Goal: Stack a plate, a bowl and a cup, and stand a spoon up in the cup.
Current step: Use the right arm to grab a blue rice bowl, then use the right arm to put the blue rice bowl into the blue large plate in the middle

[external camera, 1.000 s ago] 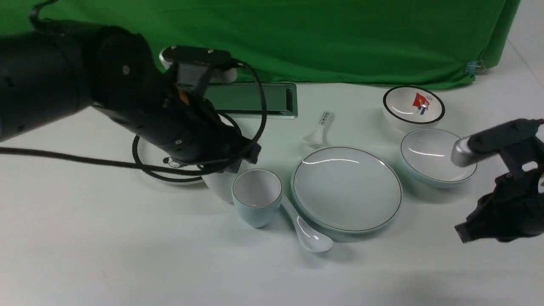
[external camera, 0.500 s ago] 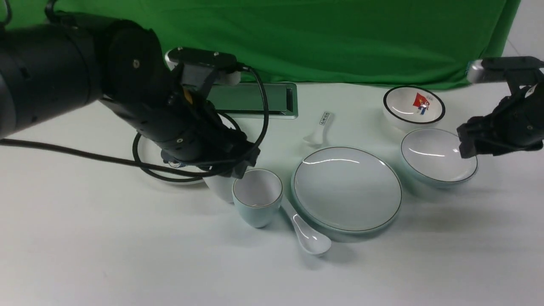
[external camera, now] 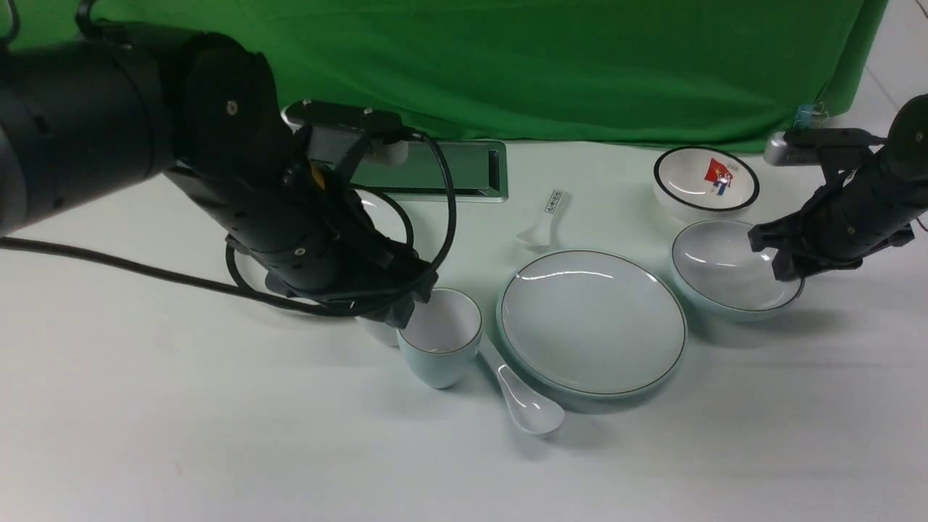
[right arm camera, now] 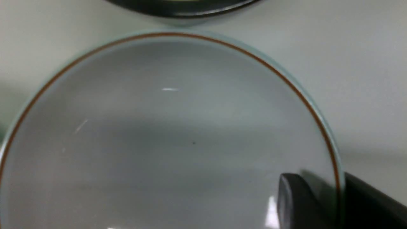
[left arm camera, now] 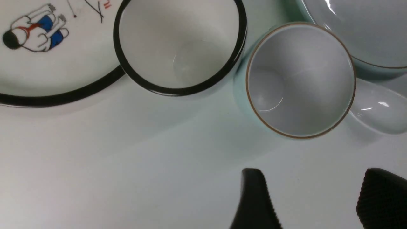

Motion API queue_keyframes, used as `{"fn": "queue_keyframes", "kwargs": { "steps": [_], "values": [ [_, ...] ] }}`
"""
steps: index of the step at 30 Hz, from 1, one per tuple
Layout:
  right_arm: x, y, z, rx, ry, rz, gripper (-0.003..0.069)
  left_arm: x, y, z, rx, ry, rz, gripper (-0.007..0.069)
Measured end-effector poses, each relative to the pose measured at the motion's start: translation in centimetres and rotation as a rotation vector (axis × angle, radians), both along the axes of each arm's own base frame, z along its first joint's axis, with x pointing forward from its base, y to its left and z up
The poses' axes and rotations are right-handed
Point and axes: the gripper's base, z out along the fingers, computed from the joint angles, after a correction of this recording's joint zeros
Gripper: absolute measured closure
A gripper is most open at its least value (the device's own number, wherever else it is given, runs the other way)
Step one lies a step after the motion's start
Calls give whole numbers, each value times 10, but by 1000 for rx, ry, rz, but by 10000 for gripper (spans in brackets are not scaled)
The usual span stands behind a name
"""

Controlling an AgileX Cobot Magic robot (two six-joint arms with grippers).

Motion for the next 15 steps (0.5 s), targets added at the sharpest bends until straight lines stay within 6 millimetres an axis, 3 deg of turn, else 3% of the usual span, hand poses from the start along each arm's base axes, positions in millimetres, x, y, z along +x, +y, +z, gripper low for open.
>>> {"fn": "queue_keyframes", "kwargs": {
  "steps": [2, 5, 8, 11, 15],
  "values": [
    [1, 1, 10, 3, 6, 16, 590, -1, 0, -1, 9, 12, -10, 241],
    [-3, 2, 28, 0, 23, 42, 590, -2, 1, -1, 17, 19, -24, 241],
    [-15, 15, 59, 26, 27, 115, 590, -2, 1, -1, 18, 18, -32, 241],
    [-25, 46, 82, 49, -12, 215, 590, 0, 0, 0, 7, -13, -28, 241],
    [-29, 90, 80, 66, -25, 324, 590, 4, -1, 2, -7, -54, -25, 241]
  ]
}}
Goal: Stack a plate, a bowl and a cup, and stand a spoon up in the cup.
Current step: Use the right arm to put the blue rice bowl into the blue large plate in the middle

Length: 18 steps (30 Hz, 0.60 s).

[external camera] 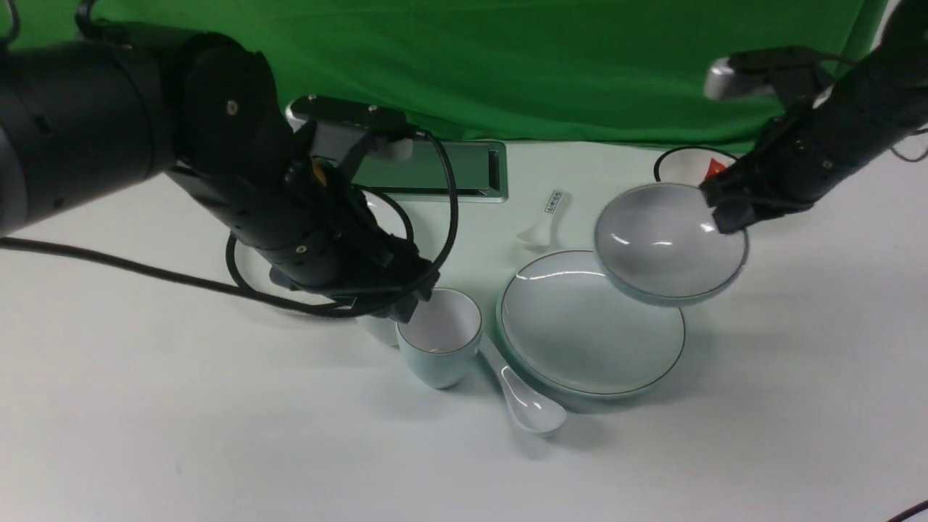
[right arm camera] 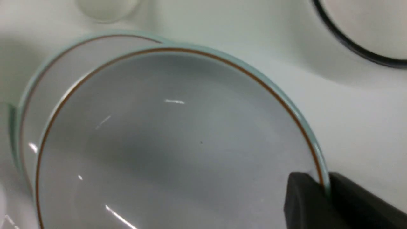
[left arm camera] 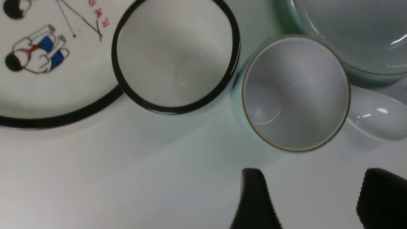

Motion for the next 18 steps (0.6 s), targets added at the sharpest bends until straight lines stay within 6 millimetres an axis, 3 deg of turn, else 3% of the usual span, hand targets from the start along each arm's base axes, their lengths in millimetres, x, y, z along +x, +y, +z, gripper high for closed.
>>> {"fn": "queue_keyframes", "kwargs": {
  "steps": [3, 10, 14, 18],
  "values": [
    [5, 19, -18, 12, 12, 9, 590, 1, -1, 1, -13, -15, 5, 241],
    [14, 29, -45, -8, 32, 16, 573, 2, -4, 3, -67, -15, 22, 241],
    [15, 29, -49, -16, 34, 17, 520, 3, -5, 2, -76, -17, 26, 241],
    [14, 32, -50, -18, 37, 23, 414, 5, -6, -3, -71, -4, 27, 241]
  ]
}}
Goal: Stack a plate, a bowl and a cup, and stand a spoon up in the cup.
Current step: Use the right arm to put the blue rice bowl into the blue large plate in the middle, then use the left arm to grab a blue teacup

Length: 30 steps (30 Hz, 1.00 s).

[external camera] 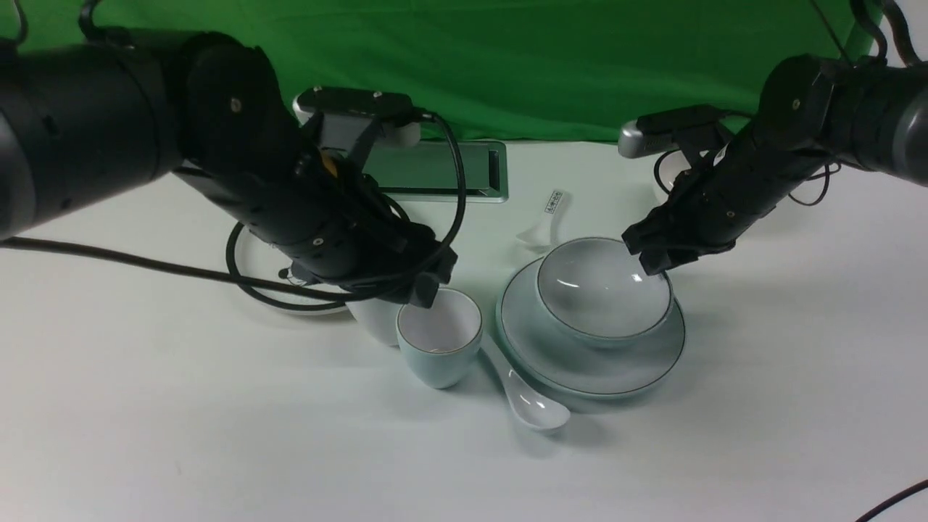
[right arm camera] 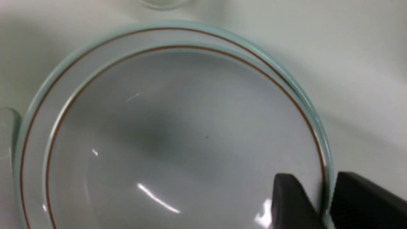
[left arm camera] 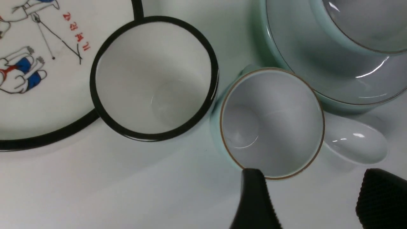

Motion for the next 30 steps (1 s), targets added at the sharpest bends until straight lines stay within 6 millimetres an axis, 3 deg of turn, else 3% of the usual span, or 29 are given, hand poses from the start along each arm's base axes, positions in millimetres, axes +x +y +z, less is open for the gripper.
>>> {"fn": "queue_keyframes", "kwargs": {
  "steps": [8, 15, 20, 21, 23, 24, 26, 27, 28, 30],
  "values": [
    [-5, 3, -1, -8, 43, 17, 309, 15, -5, -34, 46, 67, 3, 241],
    [-11, 2, 12, -5, 53, 19, 294, 26, -9, -54, 46, 73, 35, 270],
    [-22, -1, 39, 4, 22, 27, 293, 32, -11, -68, 49, 91, 54, 379],
    [-28, -2, 57, 15, -19, 27, 293, 33, -12, -72, 50, 96, 58, 426],
    [-32, -3, 67, 22, -45, 28, 293, 34, -12, -74, 49, 98, 61, 469],
    [-40, -5, 88, 34, -94, 29, 293, 35, -13, -75, 49, 98, 63, 536],
    [-51, -8, 110, 44, -147, 38, 293, 34, -12, -75, 49, 99, 64, 603],
    [-51, -8, 110, 43, -148, 38, 293, 34, -12, -74, 50, 97, 63, 608],
    [-64, -12, 130, 45, -192, 47, 293, 33, -12, -70, 47, 99, 62, 627],
    [-71, -14, 140, 44, -206, 51, 293, 32, -12, -65, 44, 97, 59, 628]
  ]
}}
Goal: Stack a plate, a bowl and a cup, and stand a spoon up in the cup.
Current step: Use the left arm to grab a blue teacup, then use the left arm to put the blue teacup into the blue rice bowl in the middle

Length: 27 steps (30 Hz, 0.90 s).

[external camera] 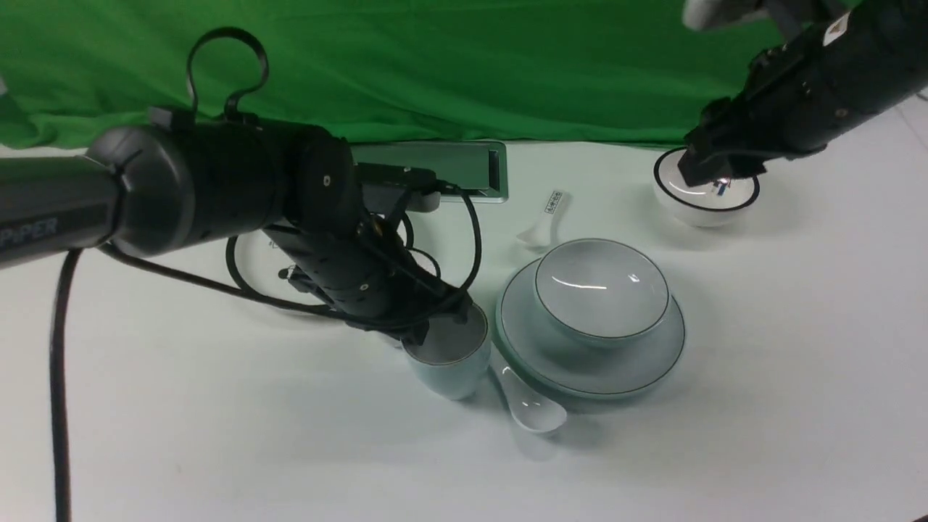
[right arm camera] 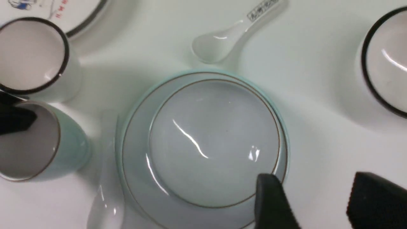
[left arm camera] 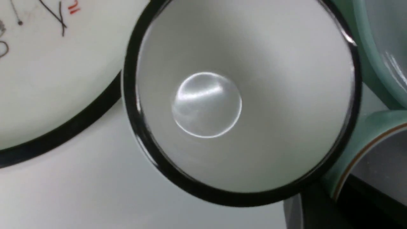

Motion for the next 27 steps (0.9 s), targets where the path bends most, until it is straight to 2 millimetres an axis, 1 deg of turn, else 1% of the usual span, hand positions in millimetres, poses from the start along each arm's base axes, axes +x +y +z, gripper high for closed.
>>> {"fn": "queue_keyframes", "kwargs": {
  "steps": [1, 3, 5, 8, 9, 10, 11, 12, 13, 14, 15, 17, 18, 19, 21, 24, 27],
  "values": [
    [-10, -3, 12, -1, -12, 5, 292, -1, 0, 11, -15, -14, -6, 628],
    [-25, -7, 26, -3, -16, 14, 291, -2, -3, 32, -56, -56, -21, 628],
    [-38, -10, 38, 0, -32, 18, 291, 1, -9, 59, -125, -120, -57, 628],
    [-51, -14, 42, 3, -45, 18, 291, 8, -22, 79, -185, -187, -127, 628],
    [-55, -15, 40, 5, -51, 15, 290, 13, -31, 82, -193, -212, -170, 628],
    [-57, -15, 38, 6, -55, 12, 290, 17, -38, 83, -196, -222, -190, 628],
    [-57, -16, 33, 7, -55, 8, 290, 24, -50, 81, -193, -232, -222, 628],
    [-57, -16, 34, 8, -60, 8, 290, 27, -52, 76, -187, -226, -227, 628],
    [-57, -16, 25, 4, -45, 4, 290, 35, -64, 74, -180, -228, -256, 628],
    [-57, -16, 22, 3, -42, 4, 290, 37, -69, 72, -175, -225, -267, 628],
    [-57, -16, 15, -2, -30, 2, 290, 47, -80, 63, -152, -219, -295, 628],
    [-58, -17, 4, -11, 0, 0, 290, 57, -93, 51, -114, -191, -327, 628],
    [-58, -17, 3, -12, 2, 0, 290, 59, -94, 49, -110, -186, -331, 628],
    [-59, -17, -3, -16, 18, 0, 290, 67, -100, 42, -93, -168, -336, 628],
    [-60, -17, -10, -20, 32, -2, 290, 74, -104, 36, -76, -152, -346, 628],
    [-59, -17, -12, -20, 24, -5, 290, 82, -108, 25, -63, -132, -351, 628],
    [-56, -17, -11, -9, -14, -14, 290, 85, -108, 14, -40, -98, -331, 624]
  ]
}}
